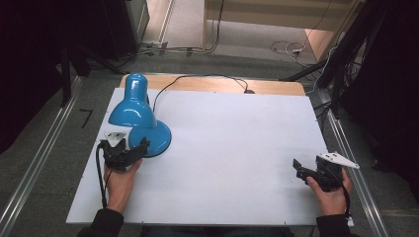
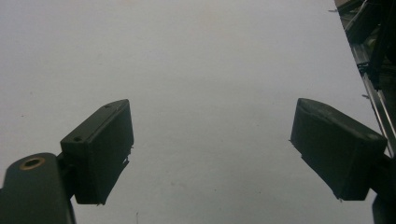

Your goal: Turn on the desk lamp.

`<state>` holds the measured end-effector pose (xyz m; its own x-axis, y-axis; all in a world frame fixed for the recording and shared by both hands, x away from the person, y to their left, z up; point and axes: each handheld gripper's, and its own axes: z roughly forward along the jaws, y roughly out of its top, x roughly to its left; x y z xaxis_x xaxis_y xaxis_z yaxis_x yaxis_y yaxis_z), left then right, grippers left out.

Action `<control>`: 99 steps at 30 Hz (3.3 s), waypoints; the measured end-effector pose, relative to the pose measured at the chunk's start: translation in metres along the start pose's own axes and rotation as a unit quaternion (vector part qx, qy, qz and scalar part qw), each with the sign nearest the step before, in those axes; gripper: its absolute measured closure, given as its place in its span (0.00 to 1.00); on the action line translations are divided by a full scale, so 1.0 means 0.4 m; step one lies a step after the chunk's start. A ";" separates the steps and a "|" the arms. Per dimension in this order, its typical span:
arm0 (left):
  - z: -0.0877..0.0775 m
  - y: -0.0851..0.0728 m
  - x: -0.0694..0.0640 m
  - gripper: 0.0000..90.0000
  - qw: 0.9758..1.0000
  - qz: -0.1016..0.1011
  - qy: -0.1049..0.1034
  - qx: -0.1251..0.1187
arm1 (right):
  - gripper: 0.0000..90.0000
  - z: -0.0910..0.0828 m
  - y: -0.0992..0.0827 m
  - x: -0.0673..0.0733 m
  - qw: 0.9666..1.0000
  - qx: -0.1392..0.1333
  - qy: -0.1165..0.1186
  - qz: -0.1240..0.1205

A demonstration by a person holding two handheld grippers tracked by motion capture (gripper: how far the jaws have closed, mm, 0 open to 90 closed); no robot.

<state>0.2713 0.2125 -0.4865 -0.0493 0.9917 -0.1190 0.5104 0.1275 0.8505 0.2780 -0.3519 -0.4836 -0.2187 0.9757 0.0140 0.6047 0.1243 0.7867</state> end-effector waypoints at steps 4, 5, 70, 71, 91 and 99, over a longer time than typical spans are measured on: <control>0.005 0.000 -0.001 0.32 1.000 -0.003 -0.007 -0.001 | 0.13 0.000 0.000 0.000 1.000 0.000 -0.001 0.000; 0.006 0.000 -0.001 0.38 1.000 -0.006 -0.009 -0.003 | 0.13 0.001 0.000 0.000 1.000 0.000 -0.001 -0.002; 0.044 -0.020 -0.020 1.00 0.995 0.009 -0.084 0.045 | 0.14 0.000 -0.002 0.001 1.000 0.006 -0.007 -0.005; 0.044 -0.020 -0.020 1.00 0.995 0.009 -0.083 0.045 | 0.14 0.000 -0.002 0.001 1.000 0.005 -0.006 -0.004; 0.029 -0.020 -0.014 0.97 0.996 0.005 -0.086 0.024 | 0.14 0.001 -0.001 0.000 1.000 0.004 -0.006 -0.007; 0.023 -0.017 -0.010 0.94 0.996 0.000 -0.088 0.019 | 0.14 0.001 -0.001 0.000 1.000 0.004 -0.006 -0.007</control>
<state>0.2761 0.2075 -0.4966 0.0995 0.9726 -0.2102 0.5422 0.1241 0.8311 0.2780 -0.3519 -0.4842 -0.2178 0.9760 -0.0045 0.6078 0.1392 0.7818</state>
